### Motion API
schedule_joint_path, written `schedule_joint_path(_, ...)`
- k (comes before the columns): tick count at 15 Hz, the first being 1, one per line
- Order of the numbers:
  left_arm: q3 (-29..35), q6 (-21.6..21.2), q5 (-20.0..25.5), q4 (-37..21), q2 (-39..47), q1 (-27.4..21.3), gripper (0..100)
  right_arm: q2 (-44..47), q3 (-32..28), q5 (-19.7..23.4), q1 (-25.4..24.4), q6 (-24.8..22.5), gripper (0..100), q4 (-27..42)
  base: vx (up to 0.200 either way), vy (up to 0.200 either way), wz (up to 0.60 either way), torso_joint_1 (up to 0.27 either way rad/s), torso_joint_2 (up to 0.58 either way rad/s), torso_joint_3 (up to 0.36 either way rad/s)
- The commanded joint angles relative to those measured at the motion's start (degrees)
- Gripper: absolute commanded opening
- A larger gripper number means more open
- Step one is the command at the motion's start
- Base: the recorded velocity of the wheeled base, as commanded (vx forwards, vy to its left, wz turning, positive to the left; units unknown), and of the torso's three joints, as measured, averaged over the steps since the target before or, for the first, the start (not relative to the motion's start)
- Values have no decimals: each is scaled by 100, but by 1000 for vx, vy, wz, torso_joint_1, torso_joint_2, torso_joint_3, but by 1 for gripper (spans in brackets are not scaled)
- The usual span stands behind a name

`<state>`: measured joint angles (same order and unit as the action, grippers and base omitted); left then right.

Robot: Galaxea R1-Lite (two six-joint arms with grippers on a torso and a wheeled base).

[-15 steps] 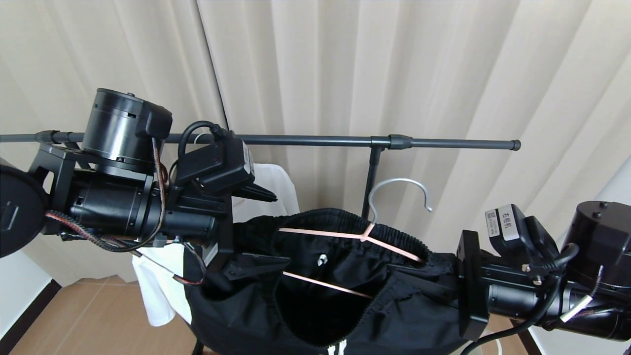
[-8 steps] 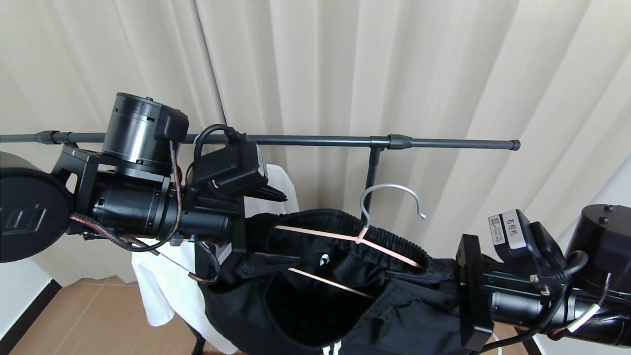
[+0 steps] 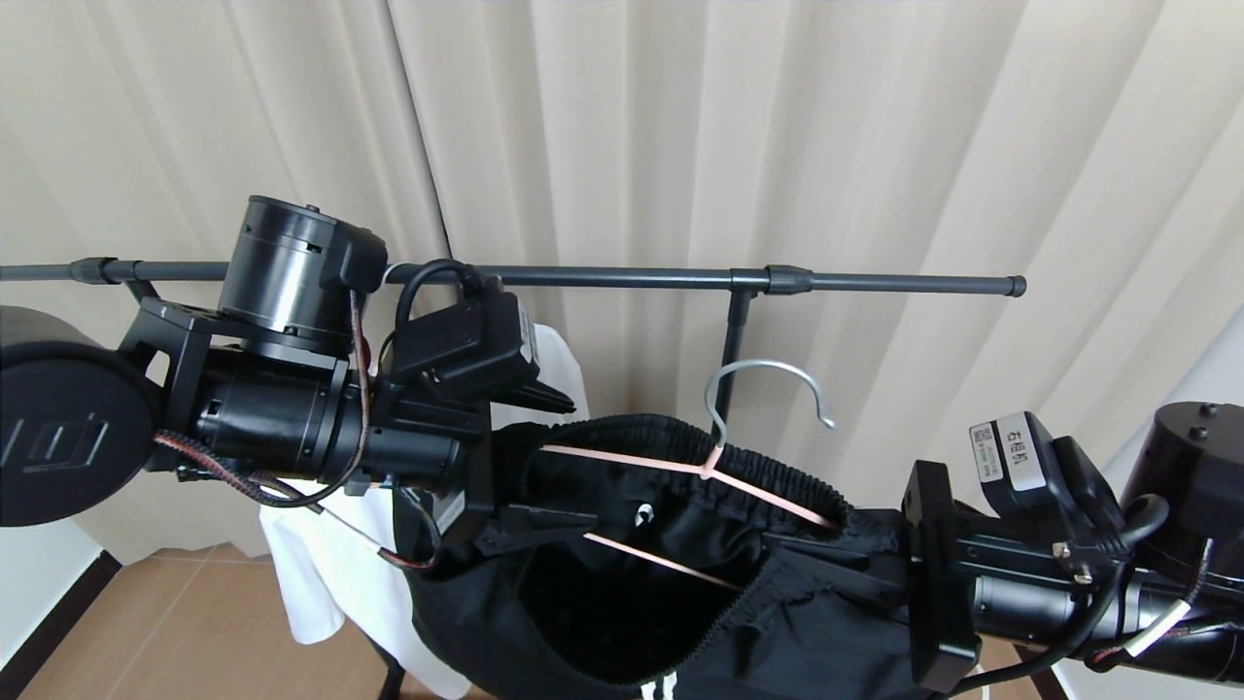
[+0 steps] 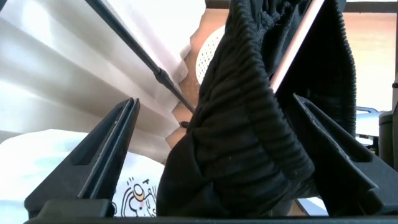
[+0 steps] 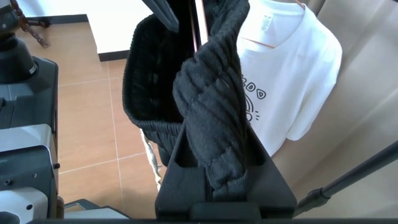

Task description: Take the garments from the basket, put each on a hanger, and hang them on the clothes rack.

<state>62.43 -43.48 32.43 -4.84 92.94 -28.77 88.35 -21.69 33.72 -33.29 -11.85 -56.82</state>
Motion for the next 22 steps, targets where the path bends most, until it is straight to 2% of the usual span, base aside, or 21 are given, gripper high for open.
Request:
schedule_joint_path(1, -20, -2, 0, -8, -22, 3, 0, -2, -2, 3, -2, -2, 0, -4, 0, 0, 0, 0, 0, 0)
schedule_joint_path(14, -231, 51, -26, 1, -312, -41, 0, 34, -73, -41, 33, -10, 0, 48, 0, 0, 0, 0, 0, 0)
schedule_joint_path(15, -240, 68, -26, 1, -312, -41, 0, 34, -73, -41, 33, -10, 100, 48, 0, 0, 0, 0, 0, 0)
schedule_joint_path(19, -328, 455, -43, 9, -479, 73, 0, 7, -64, -6, 218, -10, 100, 39, 0, 0, 0, 0, 0, 0)
schedule_joint_path(22, -433, 516, -52, 9, -523, 267, 0, -2, -64, -6, 253, -10, 100, 13, 0, 0, 0, 0, 0, 0)
